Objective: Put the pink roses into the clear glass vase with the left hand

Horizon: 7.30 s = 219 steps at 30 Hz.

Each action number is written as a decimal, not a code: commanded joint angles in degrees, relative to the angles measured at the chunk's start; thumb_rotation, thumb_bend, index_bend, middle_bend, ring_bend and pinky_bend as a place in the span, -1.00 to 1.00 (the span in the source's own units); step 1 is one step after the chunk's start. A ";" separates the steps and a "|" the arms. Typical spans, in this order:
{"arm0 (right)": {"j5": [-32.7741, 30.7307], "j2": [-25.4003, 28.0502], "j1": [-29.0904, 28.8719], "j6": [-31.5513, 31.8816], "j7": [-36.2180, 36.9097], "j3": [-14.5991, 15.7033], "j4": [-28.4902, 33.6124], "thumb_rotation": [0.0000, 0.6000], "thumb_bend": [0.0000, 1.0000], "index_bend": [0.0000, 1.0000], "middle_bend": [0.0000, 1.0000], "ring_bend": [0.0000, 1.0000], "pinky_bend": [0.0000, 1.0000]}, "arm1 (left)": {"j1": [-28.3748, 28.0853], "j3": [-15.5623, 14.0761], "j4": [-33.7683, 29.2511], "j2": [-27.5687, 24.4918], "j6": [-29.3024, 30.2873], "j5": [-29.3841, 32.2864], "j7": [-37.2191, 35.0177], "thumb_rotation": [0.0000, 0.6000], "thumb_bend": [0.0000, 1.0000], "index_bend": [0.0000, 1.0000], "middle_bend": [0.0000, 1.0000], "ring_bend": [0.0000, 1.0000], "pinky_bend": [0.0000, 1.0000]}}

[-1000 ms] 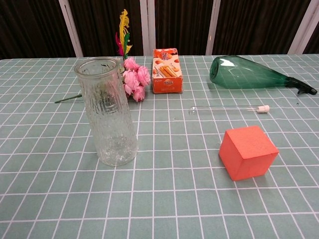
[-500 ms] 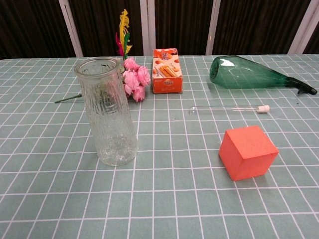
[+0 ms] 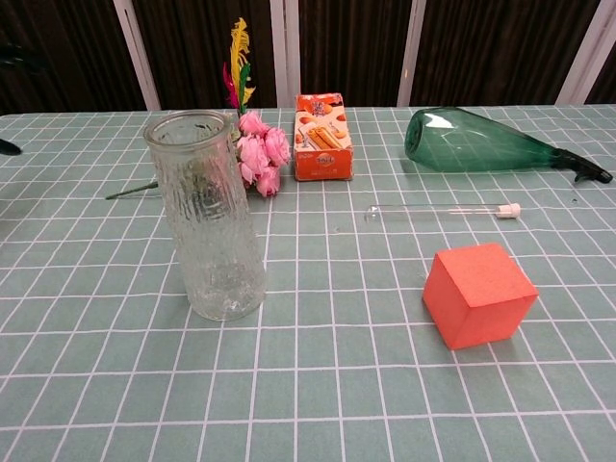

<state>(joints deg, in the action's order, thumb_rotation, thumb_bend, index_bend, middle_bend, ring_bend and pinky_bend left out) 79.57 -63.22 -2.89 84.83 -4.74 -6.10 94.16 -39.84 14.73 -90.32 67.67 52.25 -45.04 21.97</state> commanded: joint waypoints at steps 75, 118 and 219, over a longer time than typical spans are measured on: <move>-3.65 -1.35 -0.61 -1.33 -2.57 -1.10 -0.37 1.00 -0.54 -0.84 -0.95 -0.97 -1.00 | -19.92 4.55 48.59 46.97 -0.84 -0.03 -0.28 1.00 -0.05 -0.53 -0.30 -0.42 -0.22; -0.77 -0.32 0.05 -0.18 -0.27 -0.13 1.03 1.00 -0.54 -0.80 -0.95 -0.97 -1.00 | 5.52 8.50 -18.49 -2.32 18.35 -34.92 -52.02 1.00 -0.02 -0.55 -0.36 -0.51 -0.34; -0.11 0.43 1.53 2.06 3.20 -0.89 1.19 1.00 -0.54 -0.76 -0.95 -0.97 -1.00 | 3.01 -15.44 -6.83 -3.31 18.53 -54.53 -93.22 1.00 -0.48 -0.87 -0.82 -1.00 -0.92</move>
<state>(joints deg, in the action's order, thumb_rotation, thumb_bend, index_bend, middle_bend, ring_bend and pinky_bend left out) 79.46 -62.79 -1.37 86.88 -1.56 -6.98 95.35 -36.65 -0.82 -96.98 64.42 70.84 -99.54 -71.51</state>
